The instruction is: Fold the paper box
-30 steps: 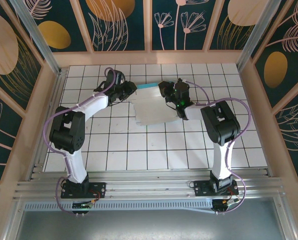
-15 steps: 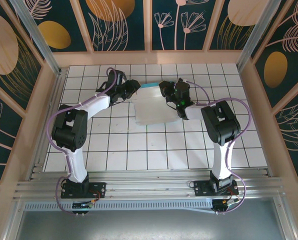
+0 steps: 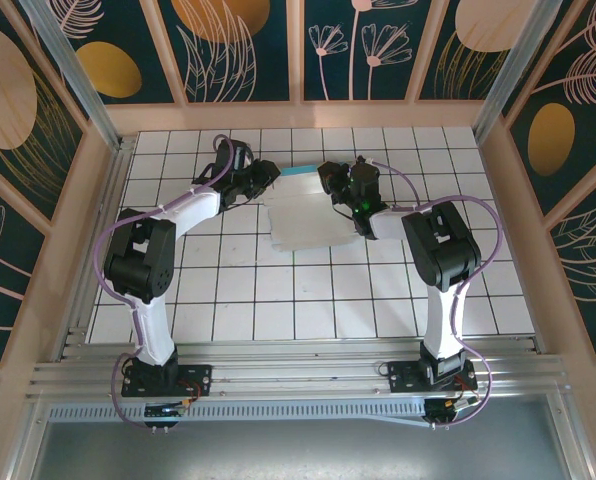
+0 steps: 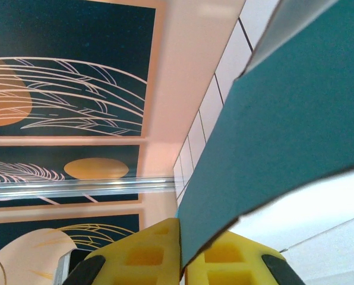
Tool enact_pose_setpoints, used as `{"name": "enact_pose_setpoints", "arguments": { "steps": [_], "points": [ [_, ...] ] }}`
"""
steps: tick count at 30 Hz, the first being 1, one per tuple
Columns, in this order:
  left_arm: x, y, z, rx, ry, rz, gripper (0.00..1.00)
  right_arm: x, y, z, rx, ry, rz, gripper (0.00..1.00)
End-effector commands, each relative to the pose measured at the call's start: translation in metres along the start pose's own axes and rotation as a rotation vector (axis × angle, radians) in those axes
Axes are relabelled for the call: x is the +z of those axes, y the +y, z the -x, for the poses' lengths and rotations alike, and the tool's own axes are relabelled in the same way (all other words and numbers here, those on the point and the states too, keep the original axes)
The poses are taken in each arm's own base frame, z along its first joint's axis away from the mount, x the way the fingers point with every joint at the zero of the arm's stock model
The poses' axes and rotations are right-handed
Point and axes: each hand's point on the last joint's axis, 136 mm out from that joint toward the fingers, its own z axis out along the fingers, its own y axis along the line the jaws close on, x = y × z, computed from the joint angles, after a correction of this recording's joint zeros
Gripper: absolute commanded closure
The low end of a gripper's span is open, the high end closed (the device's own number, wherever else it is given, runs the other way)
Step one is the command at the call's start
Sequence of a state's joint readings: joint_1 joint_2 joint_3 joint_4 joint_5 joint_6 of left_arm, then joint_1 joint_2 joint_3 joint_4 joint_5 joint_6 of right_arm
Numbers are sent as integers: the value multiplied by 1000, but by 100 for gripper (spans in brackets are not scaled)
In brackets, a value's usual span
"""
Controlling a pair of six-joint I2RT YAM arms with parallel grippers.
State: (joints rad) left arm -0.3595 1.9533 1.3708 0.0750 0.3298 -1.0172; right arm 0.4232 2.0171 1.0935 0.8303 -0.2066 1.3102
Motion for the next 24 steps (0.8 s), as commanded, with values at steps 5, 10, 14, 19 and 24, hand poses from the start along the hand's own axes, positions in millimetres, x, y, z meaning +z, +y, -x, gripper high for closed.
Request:
{"name": "enact_pose_setpoints", "arguments": {
  "steps": [5, 10, 14, 19, 24],
  "points": [
    [-31, 12, 7, 91, -113, 98, 60, 1, -16, -10, -27, 30, -69, 91],
    [-53, 35, -18, 191, -194, 230, 61, 1, -19, -8, -32, 24, -79, 91],
    [-49, 52, -45, 153, -182, 224, 64, 1, -18, -8, -31, 23, -80, 91],
    [-20, 77, -51, 143, -144, 293, 65, 1, -16, -8, -34, 27, -84, 91],
    [-3, 84, -36, 234, -165, 367, 62, 0, -16, -8, -39, 29, -88, 91]
  ]
}}
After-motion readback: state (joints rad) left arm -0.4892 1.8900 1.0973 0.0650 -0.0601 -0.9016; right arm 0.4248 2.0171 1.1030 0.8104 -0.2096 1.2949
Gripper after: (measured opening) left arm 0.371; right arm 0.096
